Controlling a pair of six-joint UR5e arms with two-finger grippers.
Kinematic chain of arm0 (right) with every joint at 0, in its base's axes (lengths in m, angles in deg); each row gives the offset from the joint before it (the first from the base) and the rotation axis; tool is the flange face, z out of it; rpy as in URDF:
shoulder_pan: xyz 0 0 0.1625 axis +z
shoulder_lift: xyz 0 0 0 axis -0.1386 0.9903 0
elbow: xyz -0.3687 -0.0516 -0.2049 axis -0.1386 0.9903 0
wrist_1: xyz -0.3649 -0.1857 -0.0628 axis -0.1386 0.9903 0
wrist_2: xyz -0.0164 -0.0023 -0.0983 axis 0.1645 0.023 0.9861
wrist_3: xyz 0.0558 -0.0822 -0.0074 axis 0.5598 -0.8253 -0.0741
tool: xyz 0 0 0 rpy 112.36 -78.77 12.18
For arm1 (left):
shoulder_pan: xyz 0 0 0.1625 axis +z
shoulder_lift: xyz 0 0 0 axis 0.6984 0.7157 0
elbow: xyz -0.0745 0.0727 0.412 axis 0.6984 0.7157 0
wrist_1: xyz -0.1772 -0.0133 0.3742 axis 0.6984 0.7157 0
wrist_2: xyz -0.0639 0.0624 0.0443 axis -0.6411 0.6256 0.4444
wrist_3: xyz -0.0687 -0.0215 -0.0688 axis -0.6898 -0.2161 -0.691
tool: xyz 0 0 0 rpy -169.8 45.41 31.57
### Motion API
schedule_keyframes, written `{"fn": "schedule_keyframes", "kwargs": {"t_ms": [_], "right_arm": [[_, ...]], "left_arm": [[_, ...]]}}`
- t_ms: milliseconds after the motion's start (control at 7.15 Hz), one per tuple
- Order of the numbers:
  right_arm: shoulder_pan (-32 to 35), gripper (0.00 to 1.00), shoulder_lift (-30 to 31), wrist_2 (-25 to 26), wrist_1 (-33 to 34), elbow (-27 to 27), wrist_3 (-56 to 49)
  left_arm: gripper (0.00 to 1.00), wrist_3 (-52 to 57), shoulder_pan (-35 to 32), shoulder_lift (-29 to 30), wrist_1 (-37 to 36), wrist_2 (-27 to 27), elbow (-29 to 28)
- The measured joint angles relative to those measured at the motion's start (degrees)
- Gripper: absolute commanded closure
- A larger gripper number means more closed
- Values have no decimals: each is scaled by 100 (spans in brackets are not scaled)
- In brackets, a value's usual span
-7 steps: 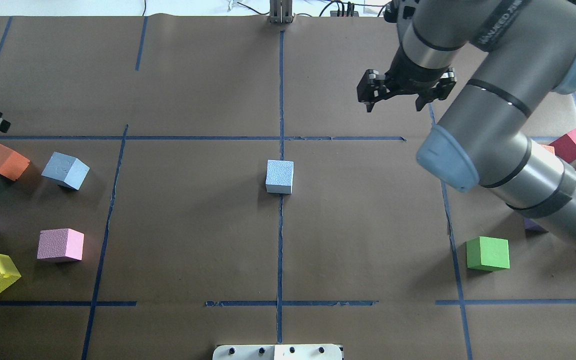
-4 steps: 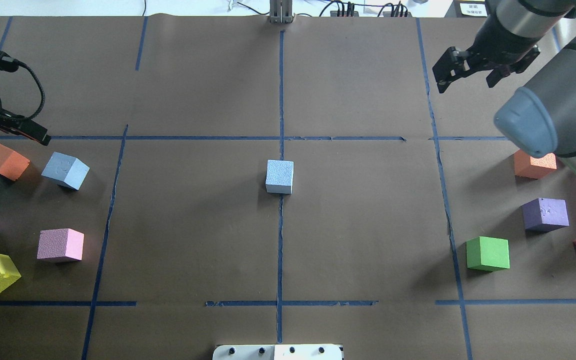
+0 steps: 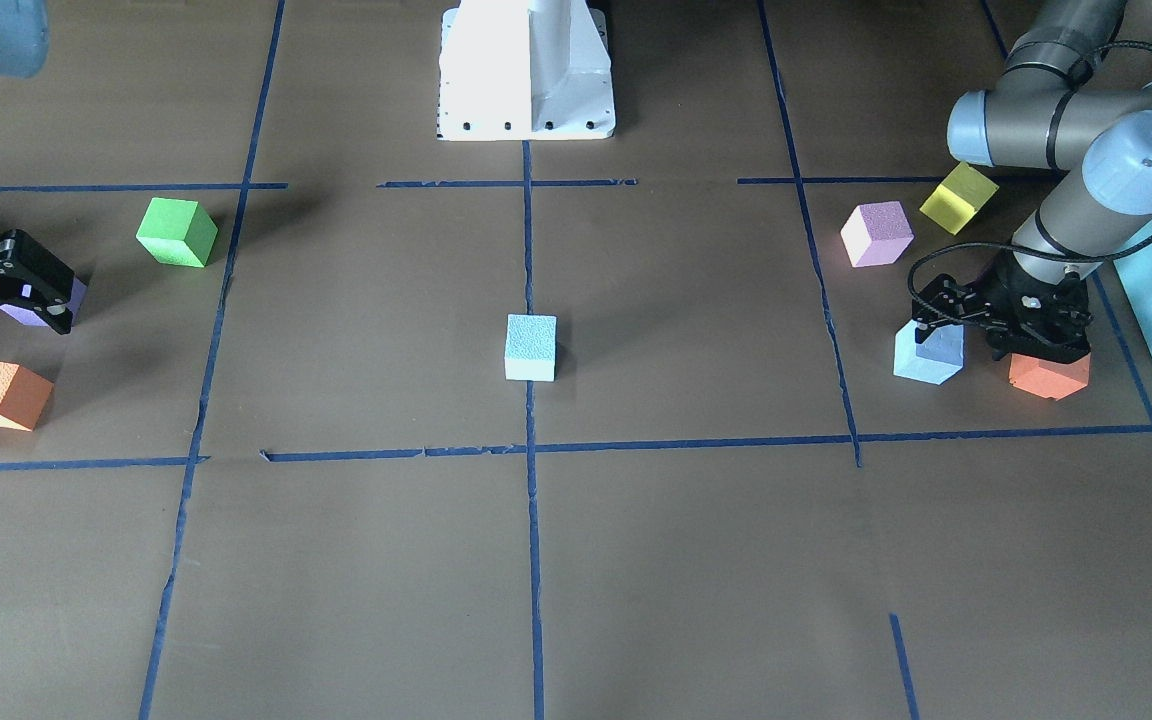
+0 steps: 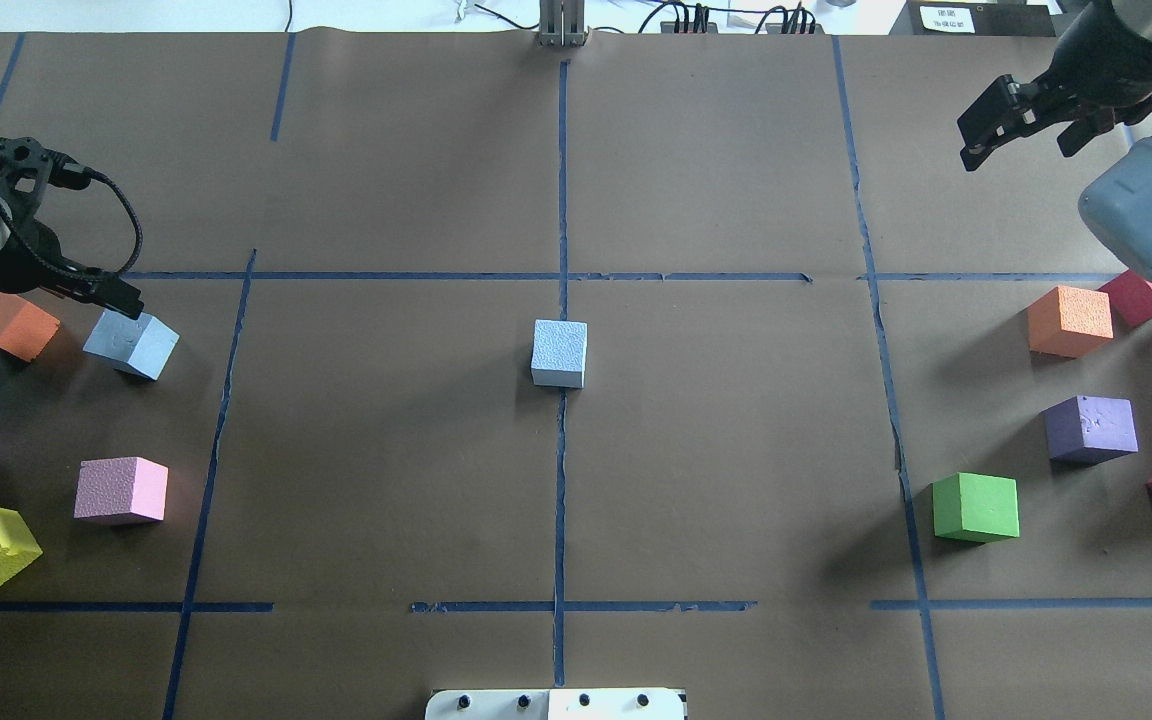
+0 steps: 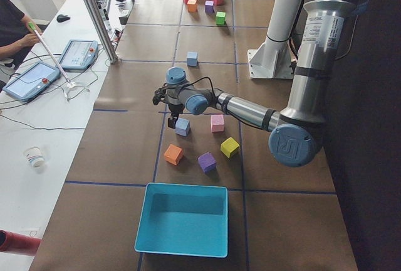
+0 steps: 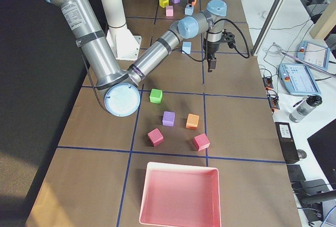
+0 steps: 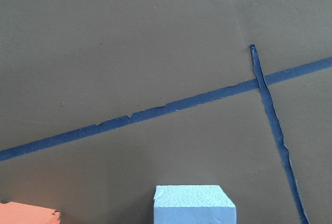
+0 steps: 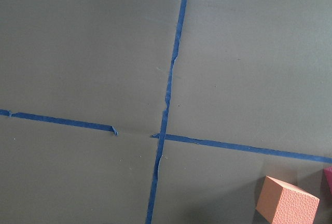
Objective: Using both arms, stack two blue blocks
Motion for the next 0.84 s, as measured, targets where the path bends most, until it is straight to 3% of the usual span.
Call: {"fn": "schedule_keyframes", "kwargs": {"t_ms": [280, 420, 559, 699, 839], "right_arm": [[158, 0, 83, -149, 8, 13, -59], [217, 0, 125, -199, 5, 5, -71], [255, 0, 146, -218, 5, 0, -78], [288, 0, 154, -224, 9, -5, -82], [325, 0, 161, -227, 10, -16, -83]], "left_arm": [[0, -12, 209, 13, 15, 9, -177], [30, -22, 302, 18, 15, 9, -225], [77, -66, 355, 10, 14, 12, -228], [93, -121, 367, -14, 12, 17, -198], [100, -148, 357, -32, 2, 15, -168]]}}
